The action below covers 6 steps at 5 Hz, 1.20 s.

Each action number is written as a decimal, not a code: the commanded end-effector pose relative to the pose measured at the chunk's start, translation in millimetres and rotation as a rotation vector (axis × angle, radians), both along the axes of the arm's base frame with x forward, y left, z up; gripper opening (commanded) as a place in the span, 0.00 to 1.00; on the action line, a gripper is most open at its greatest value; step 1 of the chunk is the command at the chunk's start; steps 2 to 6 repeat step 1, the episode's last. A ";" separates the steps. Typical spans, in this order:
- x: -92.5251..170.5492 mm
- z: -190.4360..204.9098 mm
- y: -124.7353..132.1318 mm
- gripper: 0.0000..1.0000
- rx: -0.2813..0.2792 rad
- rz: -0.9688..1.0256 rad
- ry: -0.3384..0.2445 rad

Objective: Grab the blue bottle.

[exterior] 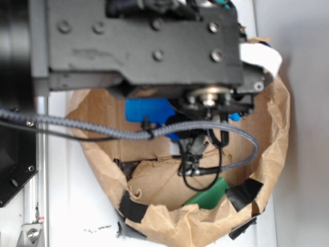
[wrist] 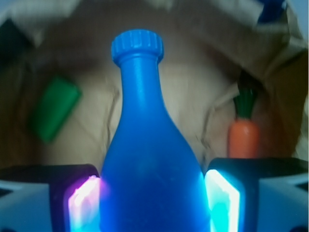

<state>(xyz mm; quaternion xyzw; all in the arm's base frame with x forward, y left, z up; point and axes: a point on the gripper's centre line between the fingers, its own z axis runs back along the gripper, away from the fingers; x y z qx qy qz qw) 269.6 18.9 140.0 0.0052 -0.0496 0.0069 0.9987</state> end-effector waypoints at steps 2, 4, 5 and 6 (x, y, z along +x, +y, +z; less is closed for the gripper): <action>11.9 20.4 -5.2 0.00 0.009 -0.002 -0.073; 11.9 20.4 -5.2 0.00 0.009 -0.002 -0.073; 11.9 20.4 -5.2 0.00 0.009 -0.002 -0.073; 11.9 20.4 -5.2 0.00 0.009 -0.002 -0.073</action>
